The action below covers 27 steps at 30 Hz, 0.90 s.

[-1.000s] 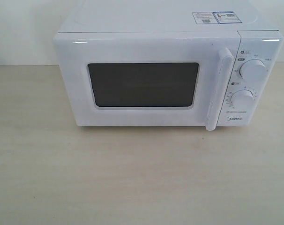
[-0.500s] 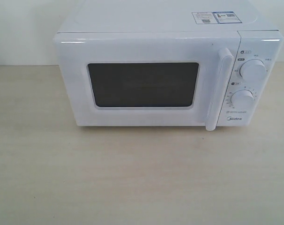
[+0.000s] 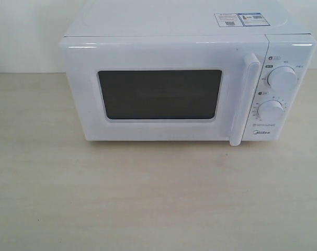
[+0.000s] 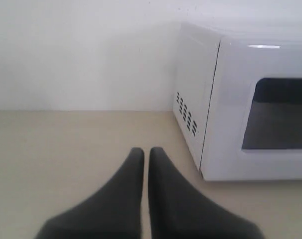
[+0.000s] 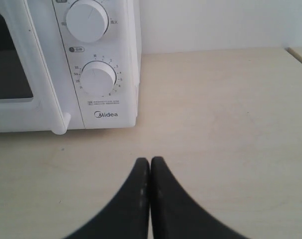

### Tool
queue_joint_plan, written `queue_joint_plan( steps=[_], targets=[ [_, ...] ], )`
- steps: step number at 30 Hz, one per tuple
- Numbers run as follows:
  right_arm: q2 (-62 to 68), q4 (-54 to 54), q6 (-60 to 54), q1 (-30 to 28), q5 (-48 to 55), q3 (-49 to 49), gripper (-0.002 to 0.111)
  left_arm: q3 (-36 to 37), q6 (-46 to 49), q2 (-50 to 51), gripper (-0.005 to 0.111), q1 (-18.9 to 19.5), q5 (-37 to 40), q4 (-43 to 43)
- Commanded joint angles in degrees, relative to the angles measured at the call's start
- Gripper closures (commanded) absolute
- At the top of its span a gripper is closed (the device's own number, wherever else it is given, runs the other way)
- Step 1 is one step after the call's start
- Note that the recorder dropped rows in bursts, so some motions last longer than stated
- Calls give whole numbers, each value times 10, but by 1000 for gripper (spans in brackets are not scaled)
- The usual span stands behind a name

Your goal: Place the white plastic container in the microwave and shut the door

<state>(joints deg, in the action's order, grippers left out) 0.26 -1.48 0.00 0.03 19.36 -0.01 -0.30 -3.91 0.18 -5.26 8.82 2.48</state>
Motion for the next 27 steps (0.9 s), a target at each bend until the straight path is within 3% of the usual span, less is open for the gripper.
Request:
queue_joint_plan(
  steps=[1, 7, 27],
  targets=[
    [-3, 3, 0, -4, -2, 0, 109, 3, 25, -2, 102, 1, 28, 1],
    [-3, 3, 0, -4, -2, 0, 109, 3, 21, -2, 102, 1, 82, -12],
    [-3, 3, 0, -4, -2, 0, 109, 3, 52, -2, 102, 1, 82, -21]
  ],
)
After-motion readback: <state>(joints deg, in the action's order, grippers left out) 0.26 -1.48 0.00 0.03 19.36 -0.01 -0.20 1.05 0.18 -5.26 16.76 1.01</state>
